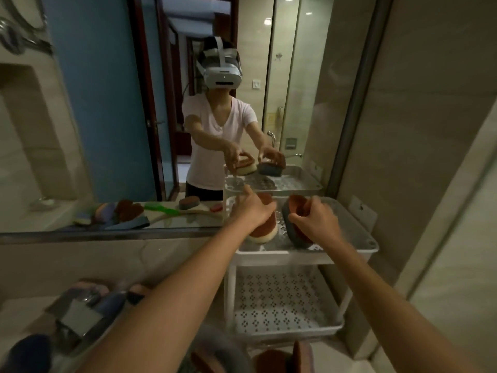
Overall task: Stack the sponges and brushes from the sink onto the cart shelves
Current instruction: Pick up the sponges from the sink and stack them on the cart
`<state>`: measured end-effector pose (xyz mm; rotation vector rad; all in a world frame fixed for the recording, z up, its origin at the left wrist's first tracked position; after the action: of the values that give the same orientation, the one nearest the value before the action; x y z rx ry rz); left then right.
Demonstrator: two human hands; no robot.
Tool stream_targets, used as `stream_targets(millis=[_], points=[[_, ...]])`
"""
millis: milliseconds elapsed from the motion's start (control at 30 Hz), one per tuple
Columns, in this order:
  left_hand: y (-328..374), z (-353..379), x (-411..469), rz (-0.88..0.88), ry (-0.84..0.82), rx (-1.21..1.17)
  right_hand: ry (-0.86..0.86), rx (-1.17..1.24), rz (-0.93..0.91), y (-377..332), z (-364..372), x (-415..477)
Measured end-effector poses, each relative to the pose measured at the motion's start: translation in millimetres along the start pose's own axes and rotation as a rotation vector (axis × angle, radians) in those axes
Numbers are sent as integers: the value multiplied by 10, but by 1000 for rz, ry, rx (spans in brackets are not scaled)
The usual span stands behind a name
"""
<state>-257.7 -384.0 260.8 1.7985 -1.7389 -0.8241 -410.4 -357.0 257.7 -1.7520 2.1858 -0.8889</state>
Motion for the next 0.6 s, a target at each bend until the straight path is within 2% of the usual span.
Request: stream_targets(millis=[133,267,333,433,600], points=[[-130,121,81,27,-12,210,-116,-40,-28,125,151,63],[-112,66,-19,258,-18,290,-197,-40,-114,173,77,15],[-95,94,-126,405,-115,356,-264,-103,-195,176,48,-13],[-145,189,-236,460,-226,468,-409,-113,-274,159,89,-66],[-161,163,-150,444,-77,524,-383,-124,-302,124,187,58]])
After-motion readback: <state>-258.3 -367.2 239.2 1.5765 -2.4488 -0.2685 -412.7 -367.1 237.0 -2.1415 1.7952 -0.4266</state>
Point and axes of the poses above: each hand's wrist, its own x-axis towards the middle knuckle, its own z-axis out of the palm, y = z × x, the point moved 6 cm from there along x, towards the middle knuckle, and after that the axes turned 1 degree about -x, right-handed, at the moved point
